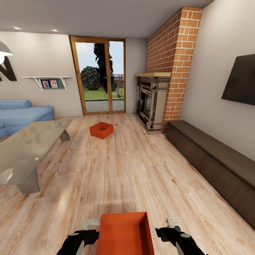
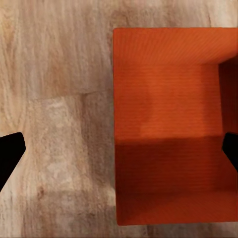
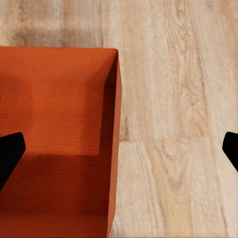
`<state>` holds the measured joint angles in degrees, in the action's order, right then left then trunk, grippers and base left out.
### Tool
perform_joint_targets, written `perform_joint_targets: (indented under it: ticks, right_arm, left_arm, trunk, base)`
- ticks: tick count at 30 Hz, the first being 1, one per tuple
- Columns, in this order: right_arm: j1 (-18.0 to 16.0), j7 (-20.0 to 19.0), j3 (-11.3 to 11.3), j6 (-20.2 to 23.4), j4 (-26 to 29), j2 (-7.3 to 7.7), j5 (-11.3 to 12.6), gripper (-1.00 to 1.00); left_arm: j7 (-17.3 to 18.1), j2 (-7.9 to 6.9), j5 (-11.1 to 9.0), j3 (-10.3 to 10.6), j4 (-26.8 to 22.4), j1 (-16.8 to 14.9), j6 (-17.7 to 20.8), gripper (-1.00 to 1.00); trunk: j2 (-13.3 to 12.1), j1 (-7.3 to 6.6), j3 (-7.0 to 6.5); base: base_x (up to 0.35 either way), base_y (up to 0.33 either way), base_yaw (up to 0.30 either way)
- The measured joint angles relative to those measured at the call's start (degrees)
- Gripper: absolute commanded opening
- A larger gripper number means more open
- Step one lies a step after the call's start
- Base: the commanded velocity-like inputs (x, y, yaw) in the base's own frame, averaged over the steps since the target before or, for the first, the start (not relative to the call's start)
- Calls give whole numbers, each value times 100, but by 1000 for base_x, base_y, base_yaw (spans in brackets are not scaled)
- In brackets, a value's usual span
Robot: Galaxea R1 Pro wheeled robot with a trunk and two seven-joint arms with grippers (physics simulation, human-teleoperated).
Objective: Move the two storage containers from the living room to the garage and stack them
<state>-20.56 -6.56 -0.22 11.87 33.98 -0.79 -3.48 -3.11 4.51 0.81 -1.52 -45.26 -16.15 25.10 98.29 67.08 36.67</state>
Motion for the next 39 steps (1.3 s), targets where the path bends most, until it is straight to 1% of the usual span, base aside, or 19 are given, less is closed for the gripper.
perform_joint_targets:
  ticks: [1,3,4,6,10,15,27,33,39]
  right_arm:
    - [0,-1,-1,0,0,0,46,100]
    - [0,-3,1,4,1,0,311,100]
    - [0,-3,4,5,1,0,388,100]
    - [0,-5,17,9,2,-1,616,100]
    - [0,-6,32,4,2,-1,742,100]
    - [0,-6,34,2,2,-1,779,100]
    - [0,15,80,6,2,-2,765,100]
    - [0,17,82,3,2,-2,762,100]
    - [0,17,78,3,2,-2,762,100]
  left_arm:
    - [2,0,-2,0,0,0,-2,100]
    - [7,1,-49,1,0,0,-9,100]
    - [9,1,-76,2,0,0,-11,100]
    - [12,-11,-230,4,0,0,-16,100]
    - [19,-40,-453,4,0,0,-18,100]
    - [22,-25,-540,4,0,1,-19,100]
    - [57,-4,-558,4,1,0,19,100]
    - [196,-49,-503,11,0,2,-7,100]
    - [161,-95,-481,1,-6,0,-22,100]
  trunk:
    - [0,0,0]
    - [0,0,0]
    - [0,0,0]
    - [0,0,0]
    - [0,0,0]
    - [0,0,0]
    - [0,0,0]
    - [0,0,0]
    - [0,0,0]
  base:
    - [0,0,0]
    - [0,0,0]
    - [0,0,0]
    - [0,0,0]
    - [0,0,0]
    - [0,0,0]
    - [0,0,0]
    - [0,0,0]
    - [0,0,0]
